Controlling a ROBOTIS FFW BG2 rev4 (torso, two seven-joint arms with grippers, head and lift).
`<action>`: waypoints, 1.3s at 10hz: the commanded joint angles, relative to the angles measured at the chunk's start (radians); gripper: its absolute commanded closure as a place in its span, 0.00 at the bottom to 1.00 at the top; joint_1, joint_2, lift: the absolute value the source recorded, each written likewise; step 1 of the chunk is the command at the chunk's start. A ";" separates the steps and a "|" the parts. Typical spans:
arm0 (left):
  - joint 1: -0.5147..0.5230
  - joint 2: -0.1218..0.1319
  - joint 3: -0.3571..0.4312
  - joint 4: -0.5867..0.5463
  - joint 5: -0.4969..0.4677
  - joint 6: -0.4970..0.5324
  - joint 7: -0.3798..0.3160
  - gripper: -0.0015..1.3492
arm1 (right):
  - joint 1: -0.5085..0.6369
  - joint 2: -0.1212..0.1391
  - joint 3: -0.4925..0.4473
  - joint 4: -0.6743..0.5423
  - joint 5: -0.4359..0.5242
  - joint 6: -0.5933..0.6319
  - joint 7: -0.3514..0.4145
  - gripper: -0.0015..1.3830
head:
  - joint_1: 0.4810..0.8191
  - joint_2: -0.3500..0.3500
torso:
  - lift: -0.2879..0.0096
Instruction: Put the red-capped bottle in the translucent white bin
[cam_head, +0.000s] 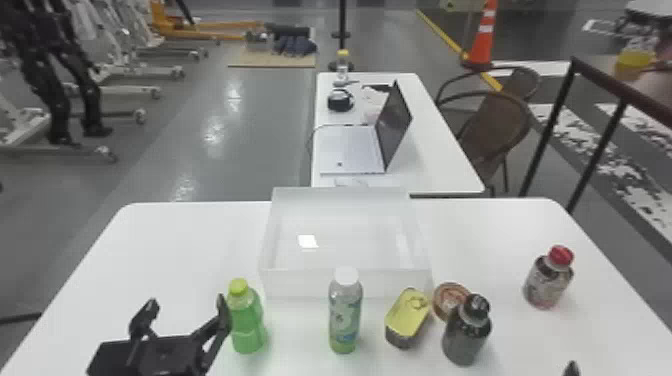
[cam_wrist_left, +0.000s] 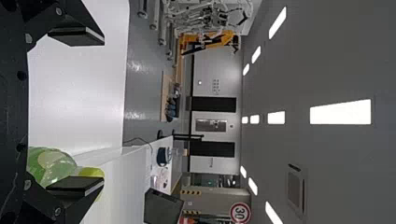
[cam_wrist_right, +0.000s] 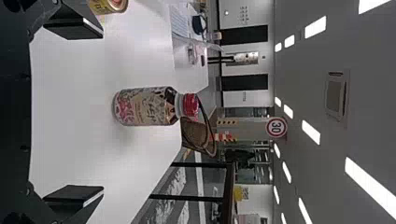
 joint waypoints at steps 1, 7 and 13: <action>0.000 -0.001 0.000 0.002 0.000 -0.002 0.000 0.17 | -0.060 -0.001 -0.077 0.064 -0.011 0.000 0.121 0.09 | 0.20 0.50 | 0.63; 0.000 -0.005 0.001 0.006 0.008 -0.010 0.000 0.17 | -0.198 -0.039 -0.143 0.231 0.024 -0.026 0.238 0.09 | 0.20 0.50 | 0.63; 0.002 -0.005 -0.002 0.025 0.034 -0.019 0.000 0.17 | -0.391 -0.214 -0.143 0.491 -0.022 0.006 0.517 0.09 | 0.20 0.50 | 0.63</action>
